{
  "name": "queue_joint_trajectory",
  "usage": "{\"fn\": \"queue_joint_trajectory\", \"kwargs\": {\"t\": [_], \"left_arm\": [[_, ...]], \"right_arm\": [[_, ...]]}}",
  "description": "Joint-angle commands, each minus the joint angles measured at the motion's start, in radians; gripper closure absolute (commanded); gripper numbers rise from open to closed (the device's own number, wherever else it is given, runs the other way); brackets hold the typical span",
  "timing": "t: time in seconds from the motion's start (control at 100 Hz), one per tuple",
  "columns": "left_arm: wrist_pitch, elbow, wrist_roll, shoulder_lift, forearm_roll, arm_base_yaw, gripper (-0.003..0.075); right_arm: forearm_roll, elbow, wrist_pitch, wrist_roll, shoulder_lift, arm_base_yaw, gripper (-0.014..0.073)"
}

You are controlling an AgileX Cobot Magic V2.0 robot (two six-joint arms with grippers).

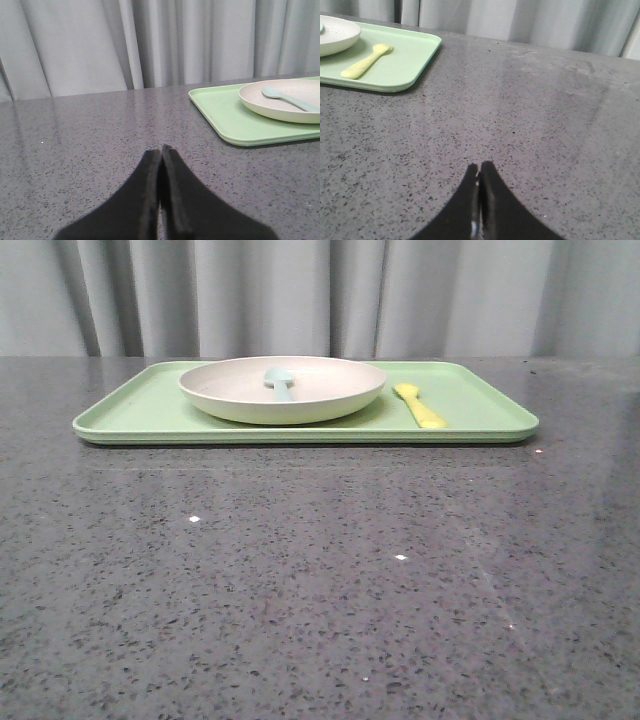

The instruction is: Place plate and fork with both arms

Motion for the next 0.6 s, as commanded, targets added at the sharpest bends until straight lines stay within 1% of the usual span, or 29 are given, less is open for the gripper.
{"fn": "queue_joint_trajectory", "kwargs": {"t": [0.0, 0.59], "left_arm": [[-0.080, 0.015, -0.014, -0.033, -0.007, -0.005, 0.0741], [-0.080, 0.015, -0.014, -0.033, -0.007, -0.005, 0.0741]], "right_arm": [[0.001, 0.002, -0.124, -0.010, -0.018, -0.007, 0.0713], [0.001, 0.001, -0.135, -0.010, -0.018, -0.007, 0.0713]]}}
